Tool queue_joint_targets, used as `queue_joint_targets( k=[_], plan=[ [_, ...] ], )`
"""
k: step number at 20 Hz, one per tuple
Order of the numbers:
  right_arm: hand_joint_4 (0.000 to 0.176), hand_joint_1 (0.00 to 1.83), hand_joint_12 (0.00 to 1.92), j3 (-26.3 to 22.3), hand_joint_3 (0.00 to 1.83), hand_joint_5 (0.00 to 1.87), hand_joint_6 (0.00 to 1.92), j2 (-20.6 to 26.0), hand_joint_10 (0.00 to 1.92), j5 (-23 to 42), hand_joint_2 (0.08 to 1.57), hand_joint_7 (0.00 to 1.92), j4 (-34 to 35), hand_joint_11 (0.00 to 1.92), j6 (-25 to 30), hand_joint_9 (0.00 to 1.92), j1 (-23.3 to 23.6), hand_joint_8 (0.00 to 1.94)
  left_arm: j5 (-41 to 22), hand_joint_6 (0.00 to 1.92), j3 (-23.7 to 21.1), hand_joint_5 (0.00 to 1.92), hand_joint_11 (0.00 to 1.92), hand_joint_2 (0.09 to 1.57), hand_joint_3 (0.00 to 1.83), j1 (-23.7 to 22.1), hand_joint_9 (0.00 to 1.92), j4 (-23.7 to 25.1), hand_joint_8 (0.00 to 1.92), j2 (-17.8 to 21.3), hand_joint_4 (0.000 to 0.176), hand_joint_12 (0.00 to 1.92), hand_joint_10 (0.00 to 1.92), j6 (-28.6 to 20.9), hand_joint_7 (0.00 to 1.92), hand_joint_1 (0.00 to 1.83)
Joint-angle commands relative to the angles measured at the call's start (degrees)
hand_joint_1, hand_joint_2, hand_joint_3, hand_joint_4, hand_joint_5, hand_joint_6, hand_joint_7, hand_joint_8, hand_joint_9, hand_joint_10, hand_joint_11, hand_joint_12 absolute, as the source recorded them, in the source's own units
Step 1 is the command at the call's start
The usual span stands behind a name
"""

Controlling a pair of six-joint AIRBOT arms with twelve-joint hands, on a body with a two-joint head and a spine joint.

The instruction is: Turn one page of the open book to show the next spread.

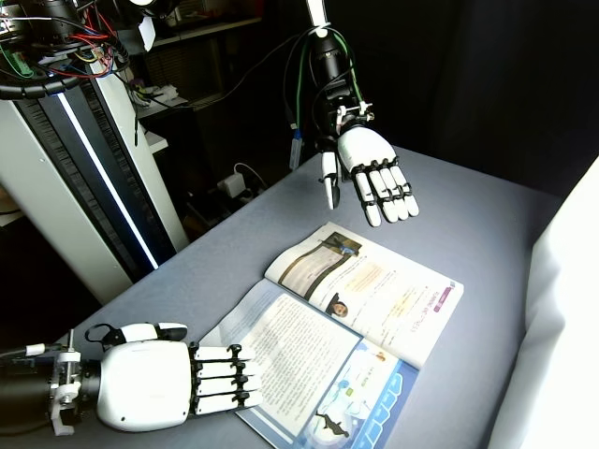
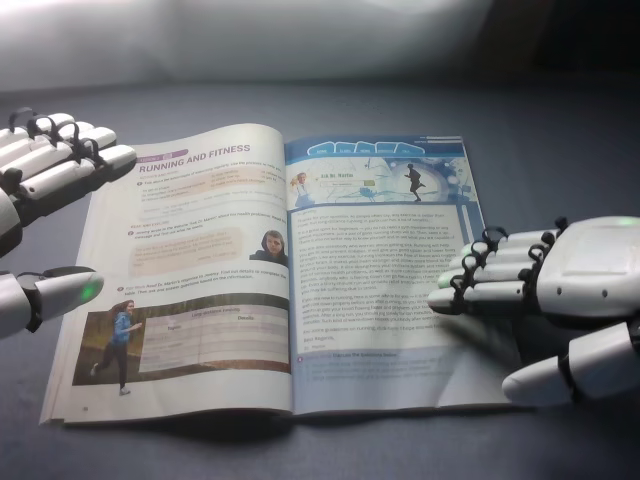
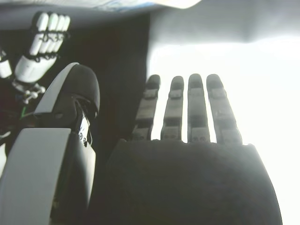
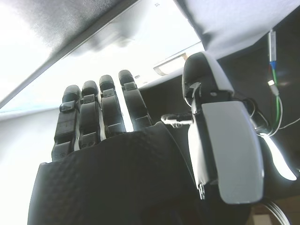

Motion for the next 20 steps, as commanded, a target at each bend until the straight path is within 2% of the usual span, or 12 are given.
queue_joint_targets(
  k=[1,6,12,13,14,15,16,18,20],
  plan=[
    [0.000,0.00,0.00,0.2,0.00,0.01,0.00,-0.2,0.00,3.3,1.24,0.00,1.3,0.00,0.4,0.00,0.2,0.00,-7.0,0.01,-0.2,0.10,0.00,1.37,0.00,-0.1,0.00,-1.5,0.00,0.6,0.000,0.00,0.00,0.1,0.00,0.23],
    [0.000,0.00,0.00,2.2,0.00,0.00,0.00,-3.9,0.00,4.0,1.22,0.00,1.5,0.00,0.5,0.00,0.1,0.00,-8.2,0.00,-0.8,0.10,0.00,1.38,0.00,2.2,0.00,-3.0,0.00,0.8,0.000,0.00,0.00,0.1,0.00,0.22],
    [0.000,0.00,0.00,5.5,0.00,0.00,0.00,-9.6,0.00,8.0,1.24,0.00,4.5,0.00,-0.7,0.00,1.3,0.00,-8.2,0.00,-1.3,0.10,0.02,1.40,0.01,4.7,0.00,-4.3,0.00,0.6,0.000,0.01,0.00,0.1,0.00,0.21],
    [0.000,0.00,0.00,5.9,0.00,0.00,0.00,-10.5,0.00,8.9,1.25,0.00,5.7,0.00,-1.7,0.00,1.7,0.00,-8.2,0.00,-1.4,0.05,0.00,1.40,0.01,5.0,0.00,-4.5,0.00,0.5,0.043,0.00,0.00,0.1,0.00,0.17],
    [0.000,0.00,0.00,6.6,0.00,0.00,0.00,-11.7,0.00,10.2,1.25,0.00,7.8,0.00,-3.0,0.00,1.9,0.00,-8.4,0.00,-1.5,0.04,0.00,1.42,0.01,5.6,0.00,-5.1,0.00,0.3,0.058,0.00,0.00,0.1,0.00,0.18],
    [0.000,0.00,0.00,7.0,0.00,0.00,0.00,-12.4,0.00,11.2,1.24,0.00,9.2,0.00,-4.1,0.00,2.0,0.00,-8.7,0.00,-1.6,0.04,0.00,1.43,0.01,6.2,0.00,-5.6,0.00,0.2,0.065,0.00,0.00,0.1,0.00,0.18],
    [0.000,0.00,0.00,7.7,0.00,0.00,0.00,-13.6,0.00,12.3,1.24,0.00,10.8,0.00,-5.1,0.00,2.6,0.00,-9.0,0.01,-1.7,0.07,0.00,1.45,0.01,7.3,0.00,-6.4,0.00,0.2,0.048,0.00,0.00,0.1,0.00,0.20],
    [0.000,0.00,0.00,8.9,0.00,0.00,0.00,-15.7,0.00,14.6,1.21,0.00,12.9,0.00,-6.5,0.00,3.9,0.00,-9.4,0.01,-1.9,0.10,0.00,1.49,0.01,8.6,0.00,-7.2,0.00,0.1,0.027,0.00,0.00,0.1,0.00,0.22],
    [0.000,0.00,0.00,10.2,0.00,0.00,0.00,-17.7,0.00,16.9,1.22,0.00,14.3,0.00,-7.4,0.00,5.2,0.00,-9.3,0.01,-1.8,0.12,0.00,1.51,0.01,9.0,0.00,-7.5,0.00,-0.4,0.022,0.00,0.00,0.1,0.02,0.27]
  ],
)
